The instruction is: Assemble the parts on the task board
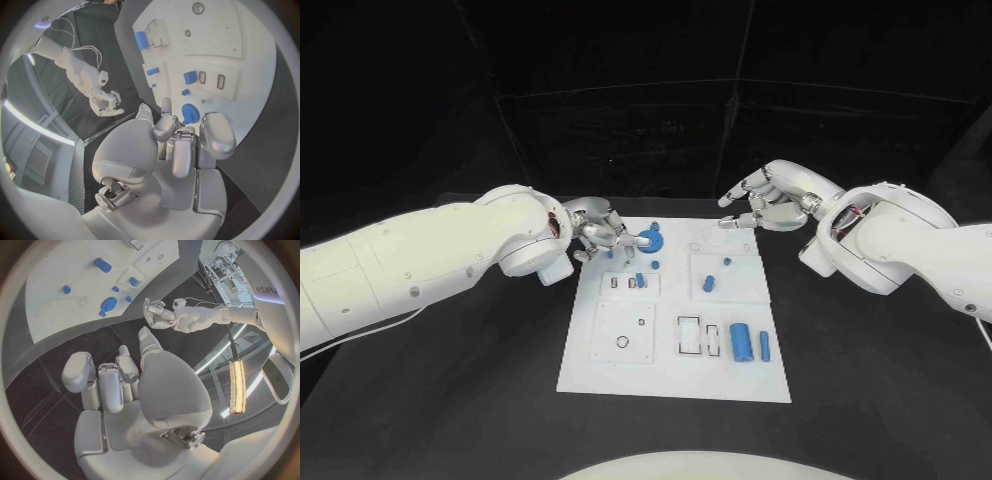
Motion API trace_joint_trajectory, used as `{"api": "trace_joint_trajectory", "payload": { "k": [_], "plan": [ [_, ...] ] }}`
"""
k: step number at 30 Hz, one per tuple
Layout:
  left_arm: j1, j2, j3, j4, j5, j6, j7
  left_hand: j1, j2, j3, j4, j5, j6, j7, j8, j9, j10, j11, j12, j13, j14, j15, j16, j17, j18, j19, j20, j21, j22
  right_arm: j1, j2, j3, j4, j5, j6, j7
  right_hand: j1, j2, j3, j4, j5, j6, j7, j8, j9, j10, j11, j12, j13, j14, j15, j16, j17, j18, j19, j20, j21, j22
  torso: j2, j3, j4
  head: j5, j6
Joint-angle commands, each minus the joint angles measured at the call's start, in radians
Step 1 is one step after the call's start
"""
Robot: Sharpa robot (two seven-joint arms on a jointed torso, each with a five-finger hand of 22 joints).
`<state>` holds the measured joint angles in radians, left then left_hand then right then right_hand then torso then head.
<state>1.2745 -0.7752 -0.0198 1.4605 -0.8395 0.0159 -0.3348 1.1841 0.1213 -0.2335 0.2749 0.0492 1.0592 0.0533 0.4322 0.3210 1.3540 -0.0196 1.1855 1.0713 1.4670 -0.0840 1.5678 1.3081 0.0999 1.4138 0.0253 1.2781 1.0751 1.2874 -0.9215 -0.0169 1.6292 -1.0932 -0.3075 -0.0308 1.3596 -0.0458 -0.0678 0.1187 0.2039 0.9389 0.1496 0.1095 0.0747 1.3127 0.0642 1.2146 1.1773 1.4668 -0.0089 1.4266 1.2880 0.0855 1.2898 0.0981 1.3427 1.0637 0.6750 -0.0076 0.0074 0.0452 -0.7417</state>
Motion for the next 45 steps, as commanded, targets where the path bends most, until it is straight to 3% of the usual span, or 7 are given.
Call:
{"api": "trace_joint_trajectory", "payload": {
  "k": [1,3,6,8,14,20,45],
  "plan": [
    [0.010,0.024,-0.006,-0.017,-0.189,0.109,-0.174,-0.002,0.006,-0.013,0.001,-0.001,-0.014,-0.001,0.023,0.023,-0.006,-0.002,0.008,0.009,0.104,0.000,0.003,0.263,-0.012,-0.001,0.000,0.012,0.017,0.004,0.002,0.000,-0.007,0.034,0.044,-0.027,0.012,0.009,-0.012,0.000,0.038,-0.001,0.000,0.007,-0.001,-0.009,-0.002,-0.006,-0.004,0.042,-0.004,-0.007,-0.002,0.019,-0.006,-0.002,-0.008,-0.005,-0.002,0.0038,0.0001,0.000,-0.002],
    [0.016,0.043,-0.015,-0.028,-0.205,0.121,-0.208,-0.008,0.005,-0.022,0.005,-0.001,-0.024,-0.003,0.039,0.041,-0.007,-0.003,0.013,0.014,0.104,0.000,0.003,0.263,-0.016,0.008,-0.001,0.029,0.043,0.005,0.005,0.000,-0.013,0.033,0.048,-0.031,0.022,0.012,-0.018,-0.001,0.073,-0.002,-0.001,0.010,-0.001,-0.009,-0.003,-0.007,-0.006,0.043,-0.005,-0.009,-0.003,0.019,-0.005,-0.003,-0.011,-0.007,-0.003,0.0013,0.0005,0.000,-0.004],
    [0.025,0.066,-0.027,-0.040,-0.217,0.140,-0.254,-0.024,0.006,-0.037,0.011,-0.001,-0.040,-0.005,0.059,0.064,-0.009,-0.004,0.018,0.019,0.104,-0.002,0.003,0.263,-0.032,0.041,-0.004,0.085,0.133,0.006,0.009,0.000,-0.022,0.033,0.051,-0.037,0.024,0.012,-0.021,-0.001,0.080,-0.003,-0.001,0.011,-0.002,-0.010,-0.003,-0.009,-0.008,0.043,-0.005,-0.010,-0.003,0.019,-0.005,-0.003,-0.012,-0.009,-0.002,-0.0002,-0.0027,0.005,-0.004],
    [0.032,0.080,-0.039,-0.048,-0.221,0.149,-0.272,-0.037,0.009,-0.049,0.012,-0.002,-0.050,-0.005,0.073,0.080,-0.012,-0.006,0.017,0.018,0.104,-0.004,0.003,0.263,-0.038,0.055,-0.005,0.108,0.169,0.006,0.010,0.000,-0.026,0.033,0.052,-0.040,0.024,0.011,-0.024,0.000,0.082,-0.004,-0.001,0.011,-0.002,-0.011,-0.003,-0.009,-0.009,0.043,-0.005,-0.010,-0.004,0.019,-0.005,-0.003,-0.013,-0.010,-0.002,0.0000,0.0000,0.003,-0.004],
    [0.054,0.124,-0.072,-0.079,-0.212,0.177,-0.298,-0.046,0.017,-0.060,0.012,-0.002,-0.061,-0.007,0.090,0.100,-0.014,-0.007,0.018,0.019,0.104,-0.005,0.003,0.263,-0.041,0.061,-0.007,0.120,0.187,0.007,0.014,0.000,-0.036,0.032,0.050,-0.047,0.023,0.011,-0.029,0.002,0.087,-0.006,-0.001,0.012,-0.002,-0.011,-0.003,-0.010,-0.011,0.043,-0.005,-0.011,-0.004,0.019,-0.005,-0.004,-0.014,-0.011,0.000,-0.0003,-0.0007,0.004,-0.008],
    [0.066,0.163,-0.092,-0.108,-0.190,0.193,-0.308,-0.050,0.020,-0.068,0.012,-0.002,-0.070,-0.008,0.102,0.114,-0.012,-0.007,0.022,0.024,0.104,-0.006,0.003,0.263,-0.044,0.066,-0.008,0.130,0.205,0.007,0.018,0.000,-0.047,0.032,0.052,-0.054,0.025,0.011,-0.034,0.004,0.095,-0.007,-0.001,0.014,-0.002,-0.011,-0.003,-0.011,-0.012,0.044,-0.006,-0.011,-0.004,0.020,-0.004,-0.004,-0.016,-0.013,0.000,-0.0005,0.0001,0.006,-0.012],
    [0.072,0.229,-0.106,-0.148,-0.158,0.243,-0.329,-0.030,0.023,-0.074,-0.003,-0.001,-0.093,-0.007,0.126,0.147,-0.015,-0.007,0.027,0.029,0.104,-0.005,0.003,0.263,-0.046,0.067,-0.007,0.138,0.218,0.007,0.040,0.000,-0.076,0.030,0.082,-0.070,0.030,0.017,-0.053,0.016,0.135,-0.013,-0.001,0.022,-0.002,-0.015,-0.003,-0.016,-0.021,0.044,-0.006,-0.017,-0.009,0.021,-0.004,-0.004,-0.023,-0.022,0.001,-0.0016,-0.0002,0.009,-0.024]
  ]
}}
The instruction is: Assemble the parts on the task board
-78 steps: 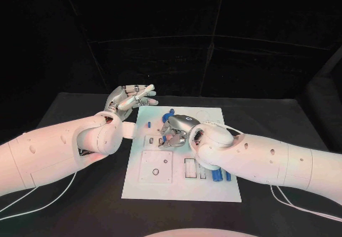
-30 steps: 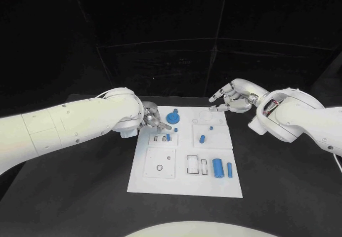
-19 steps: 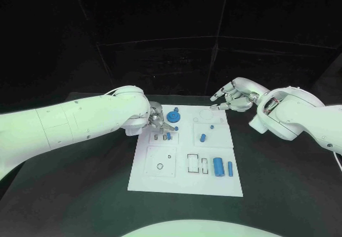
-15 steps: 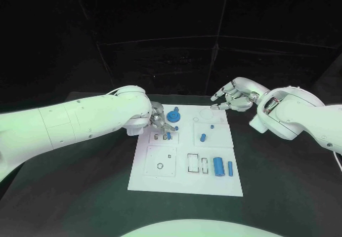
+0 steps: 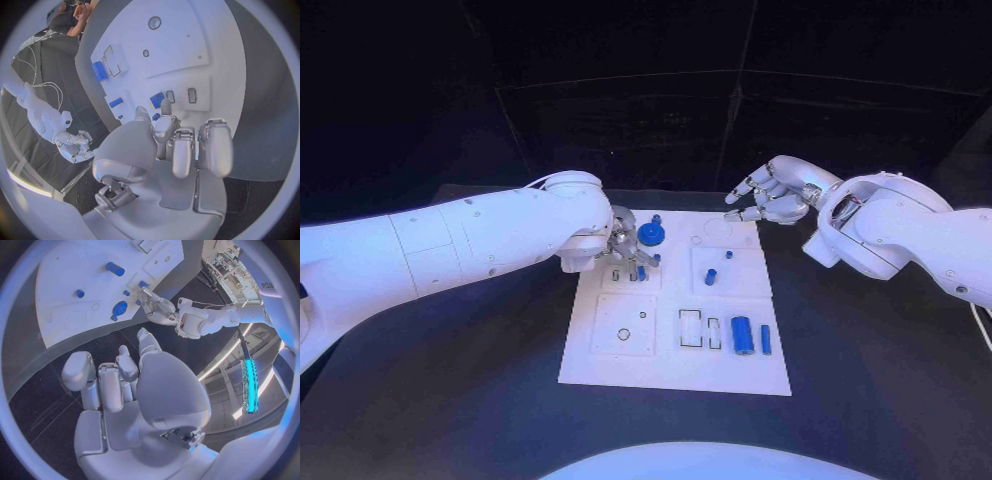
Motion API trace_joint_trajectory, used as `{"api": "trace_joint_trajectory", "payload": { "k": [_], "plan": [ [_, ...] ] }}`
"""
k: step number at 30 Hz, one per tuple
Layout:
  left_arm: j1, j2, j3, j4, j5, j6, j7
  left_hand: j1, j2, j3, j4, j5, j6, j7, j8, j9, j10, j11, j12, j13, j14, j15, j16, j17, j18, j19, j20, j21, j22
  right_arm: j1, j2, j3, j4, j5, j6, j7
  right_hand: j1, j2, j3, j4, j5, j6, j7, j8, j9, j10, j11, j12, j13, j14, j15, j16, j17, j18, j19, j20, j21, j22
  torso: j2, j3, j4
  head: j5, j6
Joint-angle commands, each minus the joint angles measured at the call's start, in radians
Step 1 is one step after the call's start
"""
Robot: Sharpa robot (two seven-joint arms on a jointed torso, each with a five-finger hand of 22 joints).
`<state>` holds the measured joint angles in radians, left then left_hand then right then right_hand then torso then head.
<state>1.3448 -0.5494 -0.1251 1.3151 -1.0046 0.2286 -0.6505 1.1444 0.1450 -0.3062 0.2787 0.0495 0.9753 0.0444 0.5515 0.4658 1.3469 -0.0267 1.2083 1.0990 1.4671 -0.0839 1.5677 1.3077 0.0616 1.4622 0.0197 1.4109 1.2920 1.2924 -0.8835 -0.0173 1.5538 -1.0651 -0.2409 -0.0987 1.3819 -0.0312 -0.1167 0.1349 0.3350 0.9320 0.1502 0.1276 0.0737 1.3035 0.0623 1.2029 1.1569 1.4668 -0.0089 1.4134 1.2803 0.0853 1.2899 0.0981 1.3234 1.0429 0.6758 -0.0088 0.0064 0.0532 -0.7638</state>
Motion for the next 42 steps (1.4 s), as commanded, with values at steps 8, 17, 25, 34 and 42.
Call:
{"api": "trace_joint_trajectory", "payload": {
  "k": [8,17,25,34,42],
  "plan": [
    [0.002,0.011,-0.004,-0.010,0.007,0.037,-0.020,0.035,0.009,0.010,-0.022,-0.001,-0.018,0.002,0.016,0.016,-0.009,0.001,0.005,0.002,0.104,-0.004,0.003,0.263,-0.007,0.017,0.000,0.005,0.002,0.002,0.006,0.001,-0.004,0.002,0.020,-0.005,0.008,0.004,-0.007,0.002,0.009,-0.007,-0.001,0.005,-0.001,-0.006,-0.001,-0.004,-0.002,0.044,-0.006,-0.004,-0.002,0.021,-0.004,-0.005,-0.004,-0.002,0.000,-0.0006,0.0001,0.002,-0.005],
    [0.002,0.015,-0.005,-0.013,0.007,0.034,-0.026,0.076,0.017,0.038,-0.054,-0.001,-0.031,0.003,0.028,0.035,-0.011,0.002,0.004,0.002,0.104,-0.004,0.003,0.263,-0.007,0.015,0.001,0.004,0.001,0.002,0.011,0.001,-0.008,-0.004,0.036,-0.012,0.008,0.006,-0.009,0.005,0.016,-0.008,-0.001,0.006,-0.001,-0.005,-0.001,-0.003,-0.001,0.045,-0.006,-0.003,0.002,0.021,-0.003,-0.005,-0.004,0.000,0.000,-0.0004,0.0013,0.000,-0.011],
    [0.002,0.020,-0.005,-0.014,0.010,0.032,-0.022,0.096,0.025,0.058,-0.073,0.000,-0.037,0.003,0.034,0.045,-0.011,0.002,0.005,0.004,0.104,-0.003,0.003,0.263,-0.007,0.014,0.001,0.004,0.002,0.002,0.015,0.001,-0.011,-0.007,0.041,-0.014,0.012,0.009,-0.011,0.006,0.023,-0.007,-0.002,0.009,-0.001,-0.003,-0.002,-0.001,0.000,0.046,-0.007,-0.002,0.003,0.021,-0.001,-0.005,-0.004,0.000,0.000,-0.0005,0.0007,0.001,-0.015],
    [0.002,0.022,-0.005,-0.012,0.041,0.024,-0.005,0.264,0.070,0.202,-0.198,0.008,-0.072,-0.008,0.017,0.050,-0.026,-0.009,-0.011,-0.006,0.104,-0.014,0.003,0.263,-0.003,0.008,-0.007,-0.004,-0.009,0.002,0.017,0.001,-0.015,-0.008,0.047,-0.017,0.025,0.014,-0.020,0.013,0.066,-0.008,-0.003,0.016,-0.001,-0.005,-0.003,-0.002,-0.004,0.046,-0.008,-0.003,0.004,0.021,0.001,-0.006,-0.006,-0.002,0.000,-0.0005,0.0005,0.004,-0.019],
    [0.002,0.010,-0.005,0.000,0.075,0.002,0.009,0.208,-0.047,0.560,-0.319,0.047,-0.088,0.012,-0.008,0.056,-0.044,0.011,-0.062,-0.051,0.104,0.000,0.003,0.263,-0.001,0.002,0.007,-0.014,-0.018,0.002,0.021,0.001,-0.019,-0.008,0.053,-0.019,0.025,0.014,-0.020,0.013,0.069,-0.008,-0.003,0.017,-0.001,-0.004,-0.003,-0.002,-0.004,0.047,-0.008,-0.003,0.005,0.021,0.001,-0.007,-0.006,-0.002,0.000,-0.0009,0.0017,0.004,-0.023]
  ]
}}
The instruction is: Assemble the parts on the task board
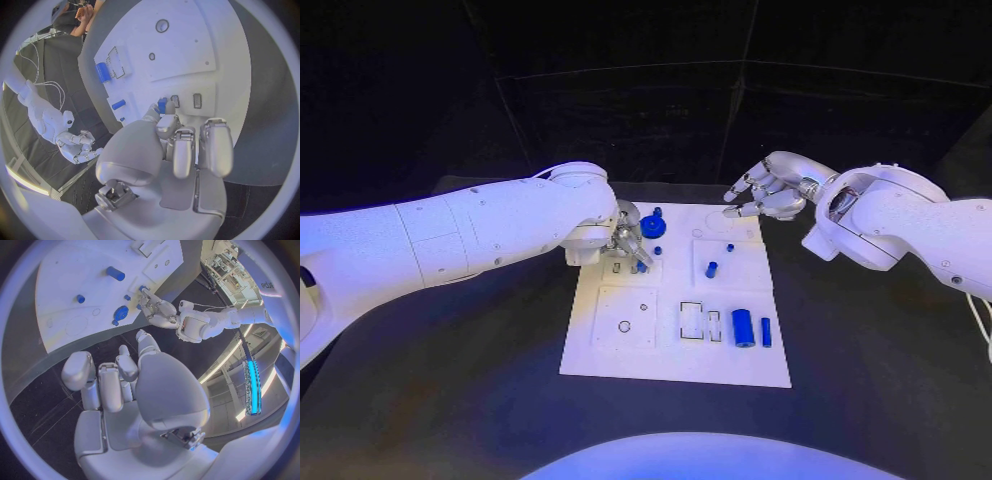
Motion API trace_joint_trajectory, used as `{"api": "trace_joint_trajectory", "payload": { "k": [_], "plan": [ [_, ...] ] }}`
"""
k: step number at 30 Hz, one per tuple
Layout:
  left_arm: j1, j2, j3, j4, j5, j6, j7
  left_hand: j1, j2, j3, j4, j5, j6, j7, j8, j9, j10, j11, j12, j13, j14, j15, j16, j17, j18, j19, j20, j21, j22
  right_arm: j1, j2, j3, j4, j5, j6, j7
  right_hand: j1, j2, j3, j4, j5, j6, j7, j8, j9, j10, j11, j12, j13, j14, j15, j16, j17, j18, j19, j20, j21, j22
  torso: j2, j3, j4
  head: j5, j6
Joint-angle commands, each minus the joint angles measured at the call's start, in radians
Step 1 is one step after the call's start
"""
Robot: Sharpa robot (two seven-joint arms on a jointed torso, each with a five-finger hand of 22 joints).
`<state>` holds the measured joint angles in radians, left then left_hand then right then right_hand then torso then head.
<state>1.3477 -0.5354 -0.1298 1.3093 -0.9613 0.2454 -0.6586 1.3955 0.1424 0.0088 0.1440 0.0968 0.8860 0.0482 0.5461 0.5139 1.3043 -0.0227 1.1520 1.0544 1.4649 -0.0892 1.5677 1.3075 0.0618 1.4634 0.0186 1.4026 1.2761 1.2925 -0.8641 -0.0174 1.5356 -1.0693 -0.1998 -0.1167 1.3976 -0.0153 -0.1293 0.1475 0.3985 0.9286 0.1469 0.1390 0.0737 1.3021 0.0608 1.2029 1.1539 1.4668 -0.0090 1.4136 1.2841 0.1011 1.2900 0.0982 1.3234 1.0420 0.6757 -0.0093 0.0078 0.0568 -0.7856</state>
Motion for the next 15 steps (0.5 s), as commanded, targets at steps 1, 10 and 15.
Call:
{"api": "trace_joint_trajectory", "payload": {
  "k": [1,10,15],
  "plan": [
    [-0.001,-0.006,-0.001,0.009,0.033,-0.019,0.018,-0.123,-0.102,0.392,-0.199,-0.006,0.005,0.009,0.001,0.019,0.002,0.020,-0.010,-0.012,0.106,0.004,0.003,0.263,-0.002,0.000,0.012,-0.008,-0.001,0.002,0.003,0.001,-0.002,-0.004,0.012,-0.001,0.011,-0.001,-0.008,0.001,0.009,-0.005,0.000,0.006,-0.001,-0.003,-0.002,-0.002,-0.001,0.047,-0.008,-0.004,0.001,0.005,0.001,-0.007,-0.007,-0.001,0.000,-0.0004,0.0008,0.001,-0.002],
    [-0.001,-0.043,-0.001,0.042,0.037,-0.085,0.034,-0.220,-0.175,0.618,-0.232,-0.007,-0.002,0.012,0.030,0.060,0.007,0.006,-0.015,-0.024,0.106,0.009,0.003,0.263,0.000,0.000,0.010,-0.012,-0.001,0.002,0.006,0.001,-0.010,-0.004,0.013,-0.001,0.011,-0.001,-0.008,0.002,0.010,-0.005,0.000,0.006,-0.001,-0.003,-0.002,-0.002,-0.001,0.046,-0.008,-0.004,0.000,0.005,0.001,-0.007,-0.007,-0.002,0.000,-0.0006,0.0009,0.003,-0.004],
    [-0.002,-0.070,-0.001,0.066,0.038,-0.141,0.049,-0.232,-0.184,0.648,-0.238,-0.006,-0.003,0.012,0.039,0.070,0.011,0.005,-0.012,-0.022,0.106,0.009,0.003,0.263,0.000,0.001,0.010,-0.012,0.000,0.002,0.005,0.001,-0.012,-0.004,0.012,0.000,0.010,0.000,-0.009,0.003,0.011,-0.005,0.001,0.007,-0.001,-0.004,-0.002,-0.004,-0.003,0.046,-0.008,-0.005,-0.001,0.005,0.001,-0.007,-0.007,-0.002,0.000,0.0001,0.0018,0.005,-0.007]
  ]
}}
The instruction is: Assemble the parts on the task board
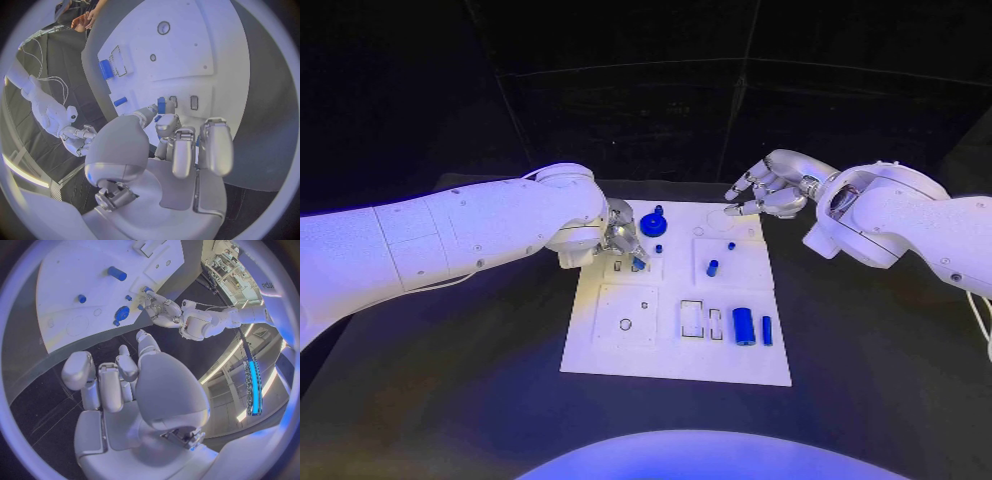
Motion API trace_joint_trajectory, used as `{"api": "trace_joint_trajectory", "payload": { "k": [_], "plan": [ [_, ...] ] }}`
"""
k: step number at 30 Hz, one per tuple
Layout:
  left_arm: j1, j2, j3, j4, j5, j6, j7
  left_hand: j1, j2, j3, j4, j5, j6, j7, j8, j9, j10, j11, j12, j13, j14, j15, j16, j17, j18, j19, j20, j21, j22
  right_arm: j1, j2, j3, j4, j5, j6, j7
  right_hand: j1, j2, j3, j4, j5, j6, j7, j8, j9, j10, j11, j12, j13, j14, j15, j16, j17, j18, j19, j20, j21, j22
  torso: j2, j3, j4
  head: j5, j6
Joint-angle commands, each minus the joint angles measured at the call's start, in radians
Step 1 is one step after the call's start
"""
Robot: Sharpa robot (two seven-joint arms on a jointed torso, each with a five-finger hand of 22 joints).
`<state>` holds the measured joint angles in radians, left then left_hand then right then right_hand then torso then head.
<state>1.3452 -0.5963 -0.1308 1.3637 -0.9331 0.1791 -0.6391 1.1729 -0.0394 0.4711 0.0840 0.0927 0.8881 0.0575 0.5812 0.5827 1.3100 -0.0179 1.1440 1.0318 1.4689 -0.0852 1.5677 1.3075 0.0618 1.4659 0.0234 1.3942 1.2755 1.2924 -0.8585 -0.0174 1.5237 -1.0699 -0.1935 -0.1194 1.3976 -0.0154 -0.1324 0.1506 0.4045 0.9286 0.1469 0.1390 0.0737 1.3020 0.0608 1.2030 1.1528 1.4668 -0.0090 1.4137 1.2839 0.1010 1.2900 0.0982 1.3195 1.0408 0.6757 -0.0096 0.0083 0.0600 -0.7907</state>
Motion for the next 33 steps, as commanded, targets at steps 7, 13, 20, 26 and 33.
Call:
{"api": "trace_joint_trajectory", "payload": {
  "k": [7,13,20,26,33],
  "plan": [
    [-0.006,-0.040,0.000,0.041,0.009,-0.139,0.047,-0.017,-0.012,0.212,-0.185,-0.002,-0.005,0.002,0.012,0.010,0.007,-0.001,-0.005,-0.002,0.102,0.004,0.003,0.263,0.000,-0.001,0.004,-0.005,0.000,0.002,-0.005,0.001,-0.003,-0.003,0.005,0.005,0.009,0.000,-0.007,0.002,0.006,-0.005,0.001,0.007,-0.001,-0.005,-0.001,-0.005,-0.003,0.046,-0.008,-0.005,-0.001,0.005,0.000,-0.007,-0.004,-0.003,-0.002,-0.0002,0.0039,0.003,-0.003],
    [-0.022,-0.049,-0.001,0.048,-0.030,-0.175,0.054,-0.018,-0.015,0.219,-0.187,-0.001,-0.005,0.002,0.014,0.013,0.008,-0.001,-0.004,-0.001,0.102,0.004,0.003,0.263,0.000,-0.001,0.004,-0.005,0.000,0.002,-0.007,0.001,-0.002,-0.003,0.005,0.005,0.008,0.000,-0.008,0.003,0.006,-0.006,0.001,0.007,-0.001,-0.006,-0.001,-0.005,-0.004,0.046,-0.008,-0.006,-0.002,0.005,-0.001,-0.007,-0.005,-0.004,-0.001,0.0010,0.0043,0.005,-0.006],
    [-0.040,-0.047,-0.001,0.045,-0.058,-0.210,0.056,-0.021,-0.017,0.225,-0.187,0.000,-0.004,0.002,0.016,0.015,0.008,-0.001,-0.004,-0.002,0.102,0.003,0.003,0.263,0.001,-0.001,0.004,-0.007,-0.002,0.002,-0.011,0.001,-0.001,-0.003,0.006,0.005,0.008,-0.001,-0.009,0.003,0.006,-0.007,0.001,0.007,-0.002,-0.007,-0.001,-0.007,-0.006,0.046,-0.008,-0.006,-0.002,0.006,-0.001,-0.007,-0.005,-0.004,-0.001,0.0011,0.0040,0.008,-0.006],
    [-0.048,-0.047,-0.001,0.050,-0.082,-0.206,0.048,-0.021,-0.017,0.226,-0.187,0.000,-0.004,0.002,0.017,0.015,0.008,-0.001,-0.005,-0.002,0.102,0.003,0.003,0.263,0.001,-0.001,0.004,-0.007,-0.002,0.002,-0.011,0.001,-0.002,-0.003,0.008,0.005,0.008,-0.001,-0.009,0.003,0.006,-0.007,0.001,0.007,-0.002,-0.007,-0.001,-0.007,-0.006,0.046,-0.008,-0.006,-0.002,0.006,-0.001,-0.007,-0.005,-0.004,0.000,0.0008,0.0033,0.012,-0.007],
    [-0.050,-0.049,-0.001,0.053,-0.089,-0.173,0.031,-0.021,-0.017,0.226,-0.187,0.000,-0.004,0.002,0.017,0.015,0.008,-0.001,-0.005,-0.002,0.102,0.003,0.003,0.263,0.001,-0.001,0.004,-0.007,-0.002,0.002,-0.010,0.001,-0.003,-0.003,0.009,0.005,0.008,-0.001,-0.009,0.003,0.006,-0.007,0.001,0.007,-0.002,-0.007,-0.001,-0.007,-0.006,0.046,-0.008,-0.006,-0.002,0.006,-0.001,-0.007,-0.005,-0.004,0.000,0.0004,0.0027,0.012,-0.010]
  ]
}}
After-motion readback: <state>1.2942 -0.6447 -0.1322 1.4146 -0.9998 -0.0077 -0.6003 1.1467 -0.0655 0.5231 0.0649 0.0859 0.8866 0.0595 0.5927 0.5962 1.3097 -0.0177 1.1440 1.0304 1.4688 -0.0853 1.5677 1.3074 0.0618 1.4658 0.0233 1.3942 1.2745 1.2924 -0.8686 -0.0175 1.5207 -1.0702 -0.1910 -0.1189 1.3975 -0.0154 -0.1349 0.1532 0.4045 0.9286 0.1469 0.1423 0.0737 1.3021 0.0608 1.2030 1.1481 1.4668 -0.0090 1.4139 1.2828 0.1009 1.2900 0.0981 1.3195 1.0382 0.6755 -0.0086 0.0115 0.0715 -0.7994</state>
